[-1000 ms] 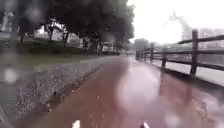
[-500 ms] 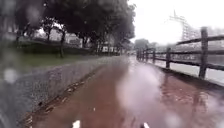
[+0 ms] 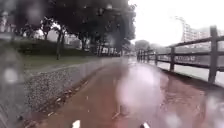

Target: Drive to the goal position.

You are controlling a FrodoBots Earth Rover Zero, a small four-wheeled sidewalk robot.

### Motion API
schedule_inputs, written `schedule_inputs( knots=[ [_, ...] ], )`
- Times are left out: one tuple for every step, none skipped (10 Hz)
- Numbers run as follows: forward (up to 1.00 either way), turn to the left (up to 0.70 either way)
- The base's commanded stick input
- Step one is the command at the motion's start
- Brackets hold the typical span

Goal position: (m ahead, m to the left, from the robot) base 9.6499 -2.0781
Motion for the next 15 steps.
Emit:
schedule_inputs(
  knots=[
    [0.70,0.00],
    [0.70,0.00],
    [0.70,0.00],
    [0.70,0.00],
    [0.70,0.00],
    [0.70,0.00],
    [0.70,0.00],
    [0.70,0.00],
    [0.70,0.00],
    [0.70,0.00],
    [0.70,0.00],
    [0.70,0.00],
    [0.70,0.00],
    [0.70,0.00],
    [0.70,0.00]
  ],
)
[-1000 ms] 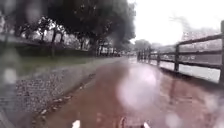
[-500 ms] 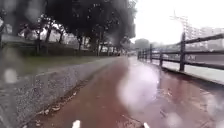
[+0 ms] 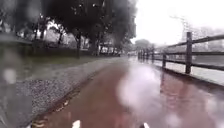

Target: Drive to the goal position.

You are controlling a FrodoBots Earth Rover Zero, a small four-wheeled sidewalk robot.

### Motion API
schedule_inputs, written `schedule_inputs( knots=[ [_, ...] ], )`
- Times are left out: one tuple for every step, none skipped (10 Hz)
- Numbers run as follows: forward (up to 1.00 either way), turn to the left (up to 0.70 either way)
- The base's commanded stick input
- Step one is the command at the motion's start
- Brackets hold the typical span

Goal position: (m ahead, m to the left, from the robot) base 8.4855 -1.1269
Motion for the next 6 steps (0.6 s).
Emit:
schedule_inputs(
  knots=[
    [0.70,0.00],
    [0.70,0.00],
    [0.70,0.00],
    [0.70,0.00],
    [0.70,0.00],
    [0.70,0.00]
  ],
)
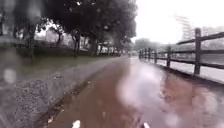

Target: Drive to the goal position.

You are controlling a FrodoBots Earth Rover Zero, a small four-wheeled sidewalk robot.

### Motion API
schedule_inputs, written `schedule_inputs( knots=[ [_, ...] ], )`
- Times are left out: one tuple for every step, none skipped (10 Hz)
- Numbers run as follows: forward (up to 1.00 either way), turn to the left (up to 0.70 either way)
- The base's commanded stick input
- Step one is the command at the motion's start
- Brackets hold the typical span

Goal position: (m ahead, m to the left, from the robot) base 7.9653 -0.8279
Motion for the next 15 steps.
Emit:
schedule_inputs(
  knots=[
    [0.70,0.00],
    [0.70,0.00],
    [0.70,0.00],
    [0.70,0.00],
    [0.70,0.00],
    [0.70,0.00],
    [0.70,0.00],
    [0.70,0.00],
    [0.70,0.00],
    [0.70,0.00],
    [0.70,0.00],
    [0.70,0.00],
    [0.70,0.00],
    [0.70,0.00],
    [0.70,0.00]
  ],
)
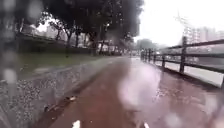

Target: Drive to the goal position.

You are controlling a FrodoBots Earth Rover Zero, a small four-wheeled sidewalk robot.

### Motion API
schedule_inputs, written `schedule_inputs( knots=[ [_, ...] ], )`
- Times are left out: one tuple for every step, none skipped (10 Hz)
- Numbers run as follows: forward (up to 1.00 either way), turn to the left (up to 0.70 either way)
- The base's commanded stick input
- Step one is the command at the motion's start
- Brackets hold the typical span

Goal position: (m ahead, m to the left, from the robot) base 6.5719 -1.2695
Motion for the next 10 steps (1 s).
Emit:
schedule_inputs(
  knots=[
    [0.70,0.00],
    [0.70,0.00],
    [0.70,0.00],
    [0.70,0.00],
    [0.70,0.00],
    [0.70,0.00],
    [0.70,0.00],
    [0.70,0.00],
    [0.70,0.00],
    [0.70,0.00]
  ],
)
